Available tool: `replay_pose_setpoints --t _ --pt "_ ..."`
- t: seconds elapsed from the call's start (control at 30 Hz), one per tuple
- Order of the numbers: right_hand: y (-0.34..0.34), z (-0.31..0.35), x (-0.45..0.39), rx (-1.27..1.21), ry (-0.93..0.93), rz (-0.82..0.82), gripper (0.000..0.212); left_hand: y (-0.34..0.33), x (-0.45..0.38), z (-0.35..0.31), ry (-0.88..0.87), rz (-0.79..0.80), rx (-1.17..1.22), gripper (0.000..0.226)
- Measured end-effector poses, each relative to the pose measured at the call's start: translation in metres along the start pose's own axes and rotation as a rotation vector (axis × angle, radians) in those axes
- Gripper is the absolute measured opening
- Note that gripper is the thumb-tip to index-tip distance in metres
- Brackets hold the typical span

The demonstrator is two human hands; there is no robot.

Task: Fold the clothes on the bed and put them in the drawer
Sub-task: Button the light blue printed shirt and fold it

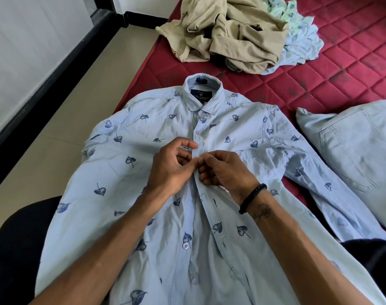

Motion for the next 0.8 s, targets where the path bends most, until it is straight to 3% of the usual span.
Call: replay_pose_setpoints --t 0.1,0.2,0.3,0.4,0.53,0.73,0.8 --pt "0.001 0.006 0.013 0.203 0.115 -0.037 0.010 0.004 0.005 -0.009 -0.102 -0.053 -0.131 0.022" --pt "0.014 0.010 0.053 0.627 0.243 -0.089 0.024 0.011 0.020 -0.023 -0.255 -0.063 -0.376 0.015" --pt "0.022 -0.003 0.094 0.779 0.248 -0.124 0.030 0.012 0.052 -0.029 -0.262 0.106 -0.508 0.004" --pt "0.009 -0.027 0.102 0.859 0.237 -0.149 0.038 0.003 0.088 -0.018 -0.180 0.228 -0.614 0.014" --pt "-0.010 -0.047 0.096 1.054 0.231 -0.277 0.045 -0.008 0.099 0.001 -0.096 0.096 -0.625 0.019" --pt "-0.020 -0.045 0.088 1.218 0.302 -0.379 0.025 -0.021 0.099 -0.015 -0.087 0.021 -0.840 0.020" --pt "-0.026 -0.041 0.087 1.304 0.338 -0.368 0.023 -0.013 0.097 -0.019 -0.067 -0.038 -0.784 0.016"
Point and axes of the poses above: each hand's wrist, its own x-axis away from the middle knuckle, its own y-axis out of the back of the hand, z = x × y, the point moved 2 cm from there along -x, towards the middle knuckle, and after that the axes turned 10 degrees about x, right-handed, at the moved point
